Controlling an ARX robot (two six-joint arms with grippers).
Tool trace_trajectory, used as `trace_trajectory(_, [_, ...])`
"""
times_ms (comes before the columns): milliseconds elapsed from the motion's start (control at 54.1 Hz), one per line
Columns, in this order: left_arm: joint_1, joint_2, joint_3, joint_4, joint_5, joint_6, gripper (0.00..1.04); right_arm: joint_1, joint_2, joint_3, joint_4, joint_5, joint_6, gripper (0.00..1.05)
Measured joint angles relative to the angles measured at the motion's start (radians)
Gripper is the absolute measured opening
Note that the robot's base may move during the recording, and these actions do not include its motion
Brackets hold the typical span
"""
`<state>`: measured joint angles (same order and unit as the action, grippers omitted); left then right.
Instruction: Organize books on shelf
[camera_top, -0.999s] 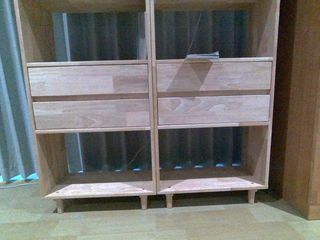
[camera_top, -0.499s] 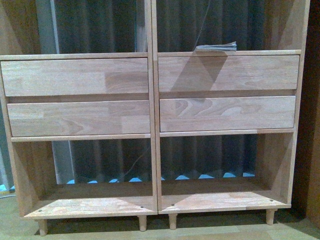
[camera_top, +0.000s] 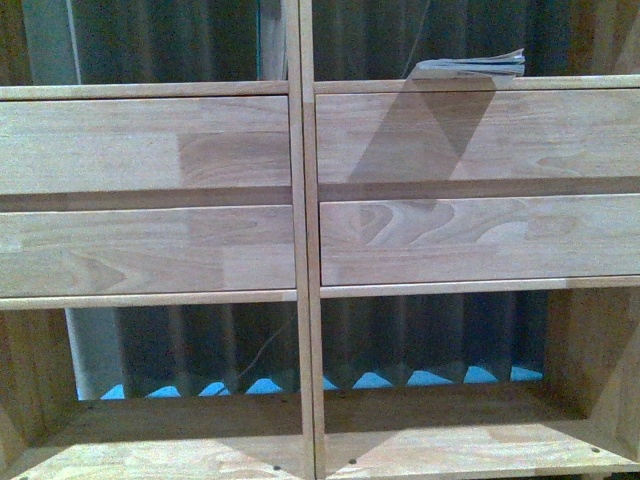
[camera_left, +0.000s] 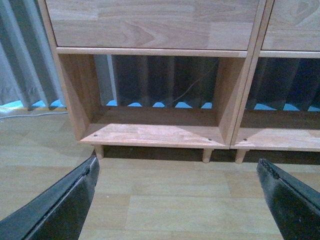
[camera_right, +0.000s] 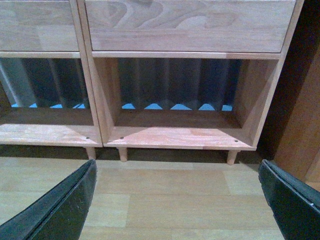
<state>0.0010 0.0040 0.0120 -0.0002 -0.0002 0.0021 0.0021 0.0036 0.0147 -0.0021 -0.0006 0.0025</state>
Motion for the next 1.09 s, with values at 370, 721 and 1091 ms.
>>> trace_trajectory(370, [0.0,0.0,0.0,0.0,-0.001,0.0,0.97,0.0,-0.001,0.0,0.0,0.0,0.0,0.98])
trace_trajectory(721, [0.0,0.0,0.0,0.0,0.0,0.0,0.97,0.0,0.0,0.0,0.0,0.0,0.0,0.98])
trace_trajectory(1091, [0.0,-0.001,0.0,0.0,0.0,0.0,0.97,0.0,-0.001,0.0,0.0,0.0,0.0,0.98])
